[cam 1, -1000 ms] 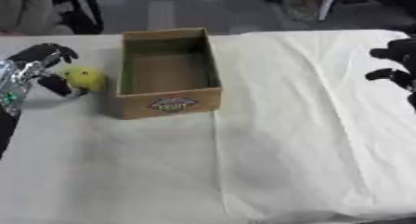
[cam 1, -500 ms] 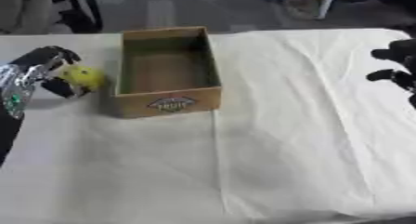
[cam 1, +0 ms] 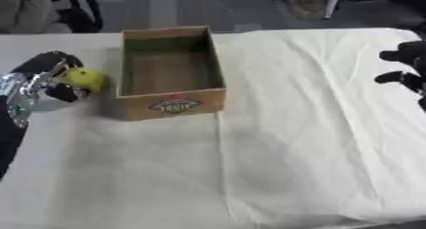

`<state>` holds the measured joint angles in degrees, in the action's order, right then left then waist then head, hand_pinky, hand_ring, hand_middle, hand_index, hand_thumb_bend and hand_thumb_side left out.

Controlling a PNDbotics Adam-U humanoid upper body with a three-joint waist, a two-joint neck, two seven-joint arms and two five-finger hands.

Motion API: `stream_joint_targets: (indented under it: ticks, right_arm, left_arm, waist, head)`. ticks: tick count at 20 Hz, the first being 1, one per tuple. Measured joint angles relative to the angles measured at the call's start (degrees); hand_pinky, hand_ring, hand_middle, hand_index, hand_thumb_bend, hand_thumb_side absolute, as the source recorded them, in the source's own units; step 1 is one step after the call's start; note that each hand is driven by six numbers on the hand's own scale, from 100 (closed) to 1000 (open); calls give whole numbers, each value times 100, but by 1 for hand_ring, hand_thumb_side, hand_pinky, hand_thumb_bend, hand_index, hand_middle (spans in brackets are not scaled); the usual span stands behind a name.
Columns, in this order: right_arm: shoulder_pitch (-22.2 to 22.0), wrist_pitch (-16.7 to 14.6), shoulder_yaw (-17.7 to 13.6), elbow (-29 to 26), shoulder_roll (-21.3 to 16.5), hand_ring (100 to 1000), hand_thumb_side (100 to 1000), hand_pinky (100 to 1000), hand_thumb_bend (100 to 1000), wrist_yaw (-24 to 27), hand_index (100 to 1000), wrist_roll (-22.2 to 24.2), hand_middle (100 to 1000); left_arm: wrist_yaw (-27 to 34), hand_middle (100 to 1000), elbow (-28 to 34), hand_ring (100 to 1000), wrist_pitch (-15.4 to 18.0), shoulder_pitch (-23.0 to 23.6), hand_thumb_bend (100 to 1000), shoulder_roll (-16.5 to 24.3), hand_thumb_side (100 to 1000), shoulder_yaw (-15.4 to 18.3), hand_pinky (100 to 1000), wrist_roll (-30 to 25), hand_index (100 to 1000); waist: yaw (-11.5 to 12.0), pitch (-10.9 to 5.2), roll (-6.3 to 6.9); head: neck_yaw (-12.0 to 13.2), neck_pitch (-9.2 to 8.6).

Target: Pick up objects on the table and place them in the box.

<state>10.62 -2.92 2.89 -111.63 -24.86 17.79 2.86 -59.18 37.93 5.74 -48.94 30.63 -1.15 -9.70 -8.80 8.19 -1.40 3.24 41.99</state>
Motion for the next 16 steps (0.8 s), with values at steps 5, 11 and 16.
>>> stream_joint_targets:
  ticks: [5,11,16]
  right_arm:
    - [3,2,0,0,9,811,571,622,100,0,730,4,628]
    - [18,2,0,7,10,810,571,621,100,0,730,5,628]
    - [21,2,0,31,10,810,569,621,100,0,730,4,629]
  left_arm:
    - [-97,523,-34,663,-32,2,243,-31,208,0,676,56,747]
    - [-347,329,-32,425,-17,1,174,-35,207,-2,562,-57,539]
    - [-508,182,2,309,-110,3,106,-38,194,7,511,196,405]
  waist:
    - [-6,0,4]
    - [-7,-3,24]
    - [-10,-7,23]
  head:
    - [16,0]
    - [18,-1]
    - [18,-1]
